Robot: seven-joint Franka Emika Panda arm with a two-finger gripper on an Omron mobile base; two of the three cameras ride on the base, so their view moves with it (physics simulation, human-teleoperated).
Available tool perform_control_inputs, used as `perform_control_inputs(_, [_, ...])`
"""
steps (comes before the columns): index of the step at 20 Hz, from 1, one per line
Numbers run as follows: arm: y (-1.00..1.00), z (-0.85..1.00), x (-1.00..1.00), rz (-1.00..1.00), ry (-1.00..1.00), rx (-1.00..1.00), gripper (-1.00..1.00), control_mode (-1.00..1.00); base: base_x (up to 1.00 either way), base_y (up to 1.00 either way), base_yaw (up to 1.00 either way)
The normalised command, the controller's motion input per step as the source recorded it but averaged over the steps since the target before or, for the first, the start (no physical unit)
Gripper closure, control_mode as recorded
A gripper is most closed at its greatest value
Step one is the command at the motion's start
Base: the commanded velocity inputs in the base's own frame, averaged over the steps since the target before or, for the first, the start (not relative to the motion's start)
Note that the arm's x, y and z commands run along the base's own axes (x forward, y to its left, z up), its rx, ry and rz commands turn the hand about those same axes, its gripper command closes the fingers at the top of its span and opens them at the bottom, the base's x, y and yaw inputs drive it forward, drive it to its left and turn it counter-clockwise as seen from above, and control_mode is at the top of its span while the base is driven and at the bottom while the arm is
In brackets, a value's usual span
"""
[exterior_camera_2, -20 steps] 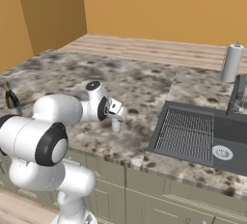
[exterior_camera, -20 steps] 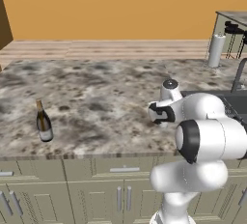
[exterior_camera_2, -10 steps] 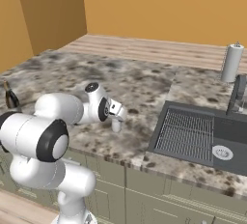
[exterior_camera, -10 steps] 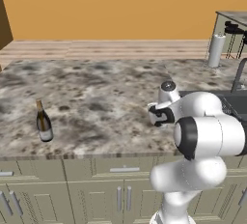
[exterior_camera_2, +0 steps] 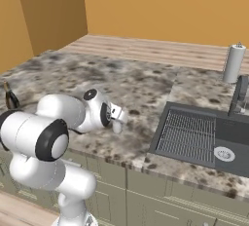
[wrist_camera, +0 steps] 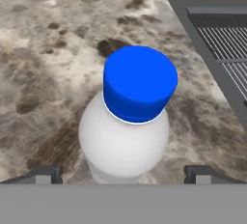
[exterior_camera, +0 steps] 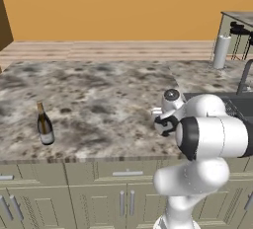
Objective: Place the drinks on the dining counter in a tight cluster.
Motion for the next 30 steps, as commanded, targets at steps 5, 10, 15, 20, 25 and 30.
perform_control_inputs(5, [-0.04, -0.05, 0.07, 0.0, -0.01, -0.01, -1.0, -1.0, 0.0, 0.0, 0.0])
perform_control_inputs(10, [-0.05, -0.04, 0.08, 0.0, 0.0, 0.0, -1.0, -1.0, 0.0, 0.0, 0.0])
perform_control_inputs(15, [-0.02, -0.03, 0.07, 0.0, -0.02, 0.0, -1.0, -1.0, 0.0, 0.0, 0.0])
perform_control_inputs(20, [0.0, -0.05, 0.04, 0.0, -0.02, 0.0, -1.0, -1.0, 0.0, 0.0, 0.0])
perform_control_inputs(25, [-0.01, -0.05, 0.05, 0.0, -0.02, 0.0, -1.0, -1.0, 0.0, 0.0, 0.0])
perform_control_inputs(30, [-0.01, -0.04, 0.0, 0.0, -0.08, 0.0, -1.0, -1.0, 0.0, 0.0, 0.0])
